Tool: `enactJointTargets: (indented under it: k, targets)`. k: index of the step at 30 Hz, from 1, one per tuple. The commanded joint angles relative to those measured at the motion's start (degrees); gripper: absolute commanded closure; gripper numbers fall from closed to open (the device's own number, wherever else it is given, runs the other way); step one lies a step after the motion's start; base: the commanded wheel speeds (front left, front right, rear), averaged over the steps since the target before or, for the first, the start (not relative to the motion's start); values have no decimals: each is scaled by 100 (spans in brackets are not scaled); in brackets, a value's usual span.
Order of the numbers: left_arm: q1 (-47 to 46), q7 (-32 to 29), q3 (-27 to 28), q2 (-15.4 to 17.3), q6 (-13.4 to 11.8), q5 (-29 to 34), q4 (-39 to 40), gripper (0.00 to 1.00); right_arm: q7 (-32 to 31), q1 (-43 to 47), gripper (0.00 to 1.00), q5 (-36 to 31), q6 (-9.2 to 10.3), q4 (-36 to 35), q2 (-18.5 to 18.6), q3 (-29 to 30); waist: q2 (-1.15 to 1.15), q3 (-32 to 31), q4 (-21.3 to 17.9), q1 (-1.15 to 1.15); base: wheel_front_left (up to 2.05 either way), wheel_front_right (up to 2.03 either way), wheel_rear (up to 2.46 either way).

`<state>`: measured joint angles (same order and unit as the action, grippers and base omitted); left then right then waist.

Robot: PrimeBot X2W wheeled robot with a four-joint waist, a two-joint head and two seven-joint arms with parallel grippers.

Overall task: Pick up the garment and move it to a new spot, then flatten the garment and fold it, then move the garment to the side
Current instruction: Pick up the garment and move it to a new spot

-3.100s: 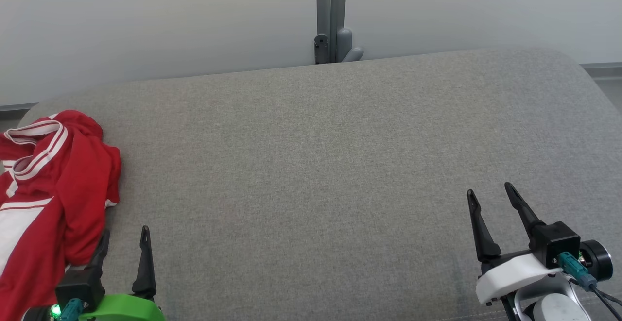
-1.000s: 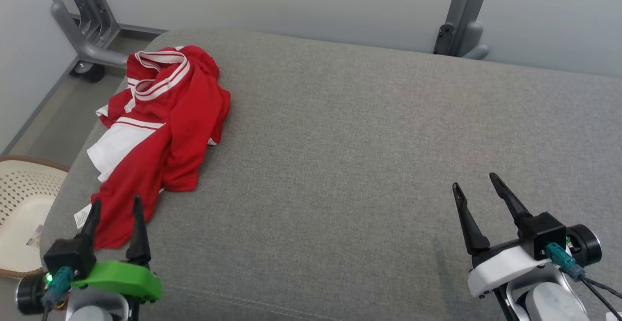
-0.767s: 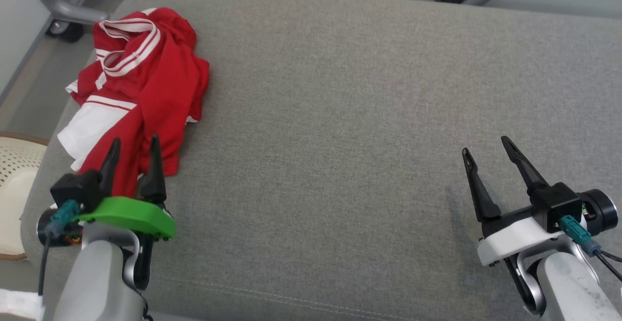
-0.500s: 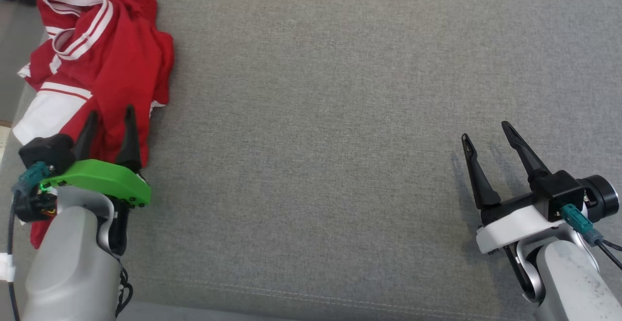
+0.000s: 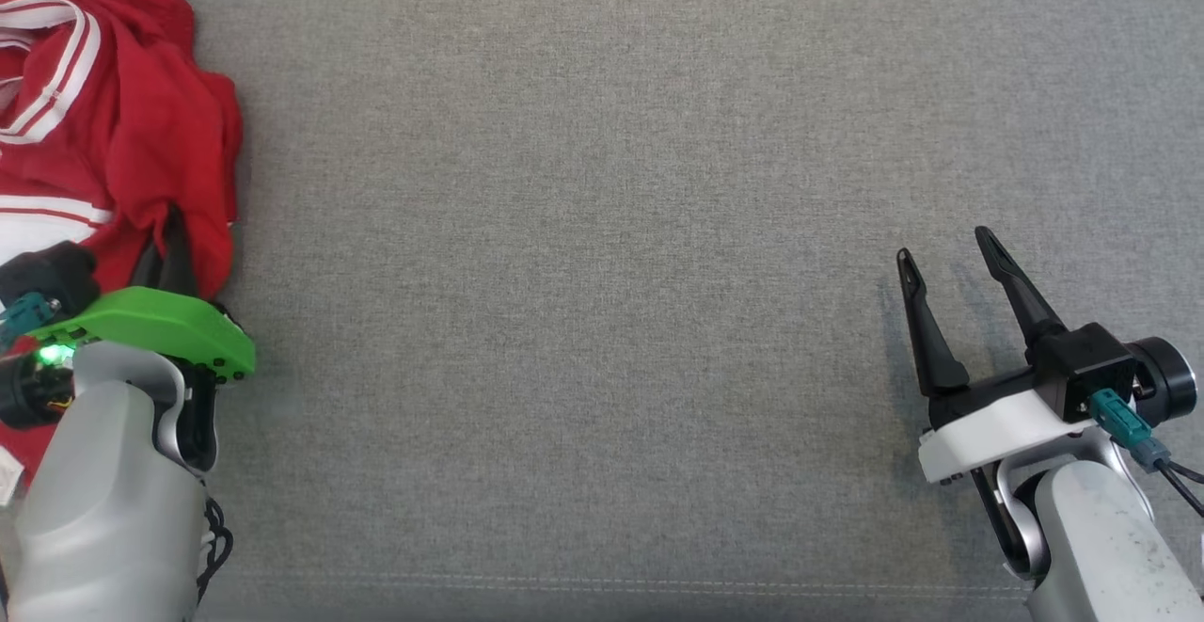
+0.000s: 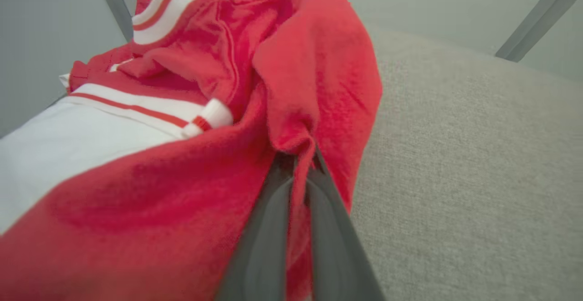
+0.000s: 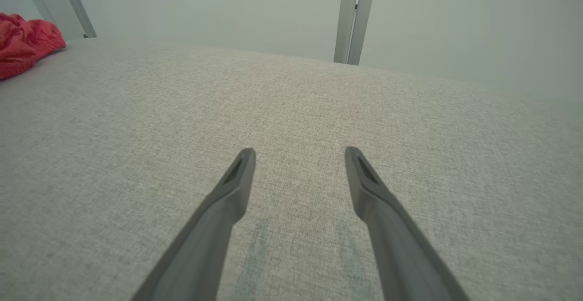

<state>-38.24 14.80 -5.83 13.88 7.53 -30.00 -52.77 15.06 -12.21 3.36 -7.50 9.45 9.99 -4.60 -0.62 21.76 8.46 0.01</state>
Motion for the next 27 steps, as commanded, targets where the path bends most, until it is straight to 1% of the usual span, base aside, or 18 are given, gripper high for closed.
enactJointTargets:
  k: [1, 6, 13, 14, 18, 19, 23, 27]
  targets:
    - [-45, 49, 16, 74, -13, -70, 135, 100, 18, 61, 0, 29, 2, 17, -19, 27, 62, -132, 34, -1, 0, 0, 0]
    - [255, 38, -49, 37, -12, 80, 1128, 100, 18, 186, 0, 48, 2, 74, -140, 46, 62, -469, 73, -1, 0, 0, 0]
    - [549, 8, -467, 22, -12, 104, 2536, 100, 18, 356, 0, 75, 2, 153, -323, -32, 62, -980, -73, -1, 0, 0, 0]
    - [576, -105, -618, 29, -12, 75, 3000, 100, 18, 402, 0, 91, 2, 167, -376, -62, 62, -1100, -175, -1, 0, 0, 0]
    - [667, -486, -874, -29, -11, -51, 3986, 100, 18, 475, 0, 124, 2, 198, -466, -105, 62, -1310, -460, -1, 0, 0, 0]
    - [667, -486, -874, -29, -11, -51, 3986, 100, 18, 475, 0, 124, 2, 198, -466, -105, 62, -1310, -460, -1, 0, 0, 0]
    - [691, -944, -1134, -179, -40, -154, 4918, 100, 18, 545, 0, 132, 2, 214, -541, -100, 62, -1433, -787, -1, 0, 0, 0]
    - [699, -1345, -1395, -433, -104, -377, 5593, 100, 18, 588, 0, 159, 2, 219, -594, -75, 62, -1487, -1144, -1, 0, 0, 0]
